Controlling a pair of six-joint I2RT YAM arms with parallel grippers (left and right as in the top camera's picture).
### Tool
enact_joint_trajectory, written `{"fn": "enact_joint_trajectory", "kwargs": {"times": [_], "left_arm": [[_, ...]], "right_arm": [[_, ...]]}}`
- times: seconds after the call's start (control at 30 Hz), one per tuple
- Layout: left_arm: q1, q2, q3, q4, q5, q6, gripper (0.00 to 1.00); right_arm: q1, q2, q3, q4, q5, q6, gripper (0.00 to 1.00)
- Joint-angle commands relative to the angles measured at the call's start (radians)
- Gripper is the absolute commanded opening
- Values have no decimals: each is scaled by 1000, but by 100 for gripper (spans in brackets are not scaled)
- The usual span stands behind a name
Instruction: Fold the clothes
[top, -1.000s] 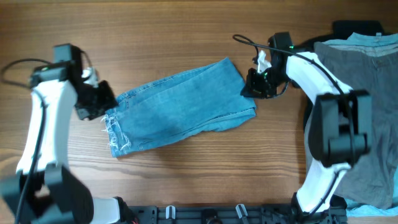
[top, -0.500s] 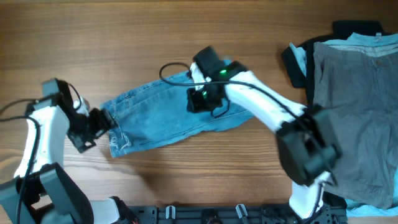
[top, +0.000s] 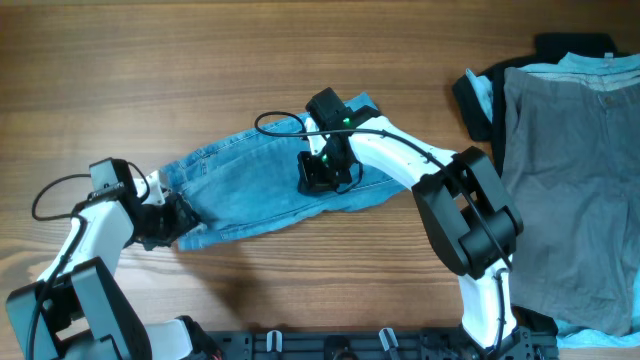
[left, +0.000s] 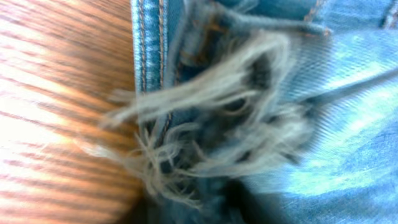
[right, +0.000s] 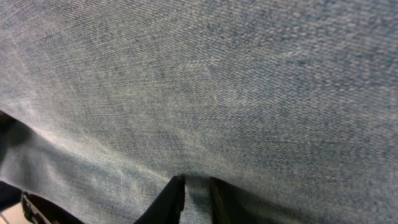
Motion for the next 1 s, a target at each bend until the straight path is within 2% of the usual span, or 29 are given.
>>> {"fn": "enact_joint_trajectory", "kwargs": {"times": [0.0,0.1,0.17,0.3,0.47,0.53,0.63,0.77,0.97], "left_arm": [[0,15,-53,5,21,17,4],[17,10,1,-75,12,8,4],[47,10,102,-195,-31,-48,4],[82,10,414,-505,-128,-124,4],[34,10,755,-713,-126,-124,4],[-27,10,824,-745,-121,-136,4],[-138,12,834,-740,-119,-142,4],[-292,13,833,-699,-145,-151,4],[-482,37,833,-621,-212,-255,4]], "right_arm": [[13,58,-9,13,0,9,18],[13,58,-9,-1,-4,9,17],[11,53,-8,-24,-60,8,15],[9,-18,-8,-68,-101,-52,14],[9,-150,-8,-52,-80,-93,15],[8,-180,-8,-49,-28,-65,15],[-17,-187,-8,-58,111,65,14],[-93,-187,-9,-57,130,64,15],[-240,-187,-9,-113,193,66,16]]}}
